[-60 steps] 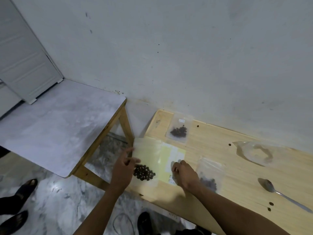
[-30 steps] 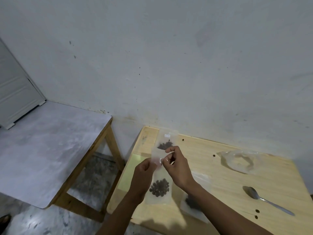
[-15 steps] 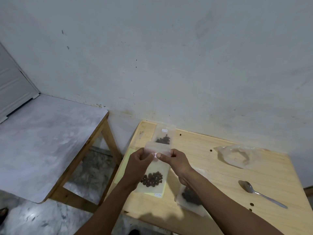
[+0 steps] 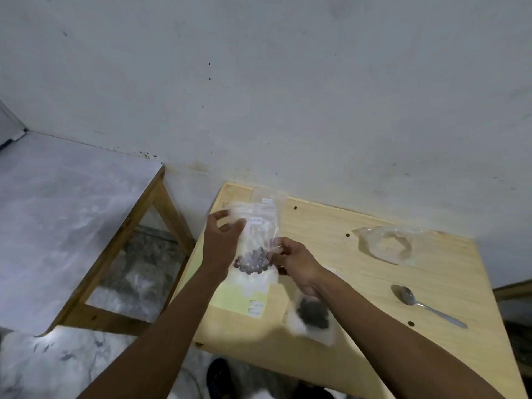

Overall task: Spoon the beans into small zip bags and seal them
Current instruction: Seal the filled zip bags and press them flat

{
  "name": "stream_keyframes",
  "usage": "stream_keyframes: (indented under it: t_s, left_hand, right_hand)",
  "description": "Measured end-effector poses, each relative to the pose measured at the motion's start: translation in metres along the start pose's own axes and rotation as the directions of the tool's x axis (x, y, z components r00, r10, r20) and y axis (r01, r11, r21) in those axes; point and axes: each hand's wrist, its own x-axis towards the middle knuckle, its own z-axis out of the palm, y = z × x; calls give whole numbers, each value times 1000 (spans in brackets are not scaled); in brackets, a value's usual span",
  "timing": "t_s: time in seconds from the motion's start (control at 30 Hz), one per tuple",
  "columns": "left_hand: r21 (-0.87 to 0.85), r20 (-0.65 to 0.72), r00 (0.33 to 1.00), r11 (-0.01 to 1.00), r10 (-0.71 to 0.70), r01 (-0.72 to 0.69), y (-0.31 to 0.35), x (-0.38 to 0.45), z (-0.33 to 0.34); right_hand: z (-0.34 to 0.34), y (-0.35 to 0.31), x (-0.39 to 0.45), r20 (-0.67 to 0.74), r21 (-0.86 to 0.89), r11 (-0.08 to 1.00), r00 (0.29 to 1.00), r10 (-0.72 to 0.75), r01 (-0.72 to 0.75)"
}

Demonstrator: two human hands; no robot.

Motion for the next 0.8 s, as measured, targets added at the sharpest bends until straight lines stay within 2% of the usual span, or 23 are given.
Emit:
stream_keyframes:
  t_s: [0.03, 0.13, 0.27, 0.37, 0.47, 0.6, 0.73, 0.8]
  left_hand:
    - [42, 45, 999, 999, -27, 25, -5, 8, 4]
    - [317, 157, 983, 947, -99, 45, -24, 28, 12]
    - [447, 210, 965, 893, -158, 49, -40, 54, 26]
    - [567, 225, 968, 823, -112, -36, -49, 76, 31]
    - [706, 274, 957, 695, -92, -135, -54, 89, 39]
    - [761, 286, 957, 619, -47, -197, -54, 88, 51]
    - [786, 287, 958, 568, 11, -242, -71, 95, 46]
    - [793, 201, 978, 577, 52, -194, -73, 91, 44]
  right_hand:
    - [-4, -2, 6, -40, 20, 1000, 999, 3, -2]
    - [-14, -8, 27, -173, 73, 997, 985, 23, -10]
    - [-20, -11, 55, -277, -5, 999, 960, 47, -50]
    - [-16, -10, 73, -248, -136, 988, 968, 40, -76]
    - [-15, -9, 87, -198, -241, 965, 978, 57, -105]
    - [-21, 10, 109, -161, -364, 915, 979, 124, -176]
    - [-27, -4, 88, -165, -314, 933, 978, 126, -173]
    - [-35, -7, 77, -169, -256, 958, 981, 92, -134]
